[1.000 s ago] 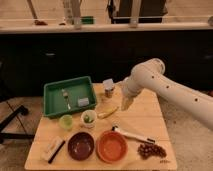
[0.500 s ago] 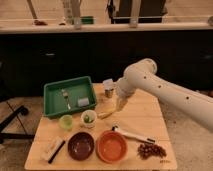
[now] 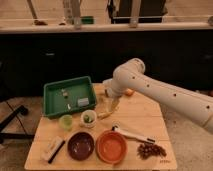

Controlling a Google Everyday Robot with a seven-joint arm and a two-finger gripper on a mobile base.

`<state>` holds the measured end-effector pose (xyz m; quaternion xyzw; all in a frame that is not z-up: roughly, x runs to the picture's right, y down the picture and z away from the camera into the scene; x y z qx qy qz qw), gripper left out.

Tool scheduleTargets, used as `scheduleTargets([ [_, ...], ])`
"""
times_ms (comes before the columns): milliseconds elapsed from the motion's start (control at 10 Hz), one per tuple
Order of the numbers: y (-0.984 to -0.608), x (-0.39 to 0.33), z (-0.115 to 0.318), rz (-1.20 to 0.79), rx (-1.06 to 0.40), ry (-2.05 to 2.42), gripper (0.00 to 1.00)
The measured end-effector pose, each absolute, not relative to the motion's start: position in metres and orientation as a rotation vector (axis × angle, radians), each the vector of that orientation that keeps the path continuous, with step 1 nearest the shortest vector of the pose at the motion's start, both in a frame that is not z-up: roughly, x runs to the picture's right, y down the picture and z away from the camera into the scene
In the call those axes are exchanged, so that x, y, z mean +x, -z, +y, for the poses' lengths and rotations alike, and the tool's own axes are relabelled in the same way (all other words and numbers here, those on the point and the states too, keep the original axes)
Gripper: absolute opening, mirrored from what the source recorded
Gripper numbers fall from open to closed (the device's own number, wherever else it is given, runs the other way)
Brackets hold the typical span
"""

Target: Place towel in table surface

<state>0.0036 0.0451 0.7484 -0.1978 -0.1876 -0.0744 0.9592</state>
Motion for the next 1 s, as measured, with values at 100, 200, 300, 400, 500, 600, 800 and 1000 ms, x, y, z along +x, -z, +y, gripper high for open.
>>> scheduleTargets([
  [100,-0.75,-0.007,0.045,-0.383,-0.403,0.15,0.8],
  [200,-0.751,-0.013,0.045,-0.384,-0.402,0.148,0.8],
  [300,-0.751,-0.014,0.043,-0.385,-0.388,0.153,0.8],
  [400,-0.753,-0.011,0.04,-0.389,-0.366,0.156,0.8],
  [500,-0.758,-0.002,0.033,-0.393,-0.339,0.16,0.8],
  [600,-0.765,0.012,0.024,-0.396,-0.31,0.166,0.8],
  [800,-0.785,0.05,0.003,-0.409,-0.256,0.177,0.8],
  [1000,-0.813,0.075,-0.02,-0.451,-0.208,0.196,0.8],
])
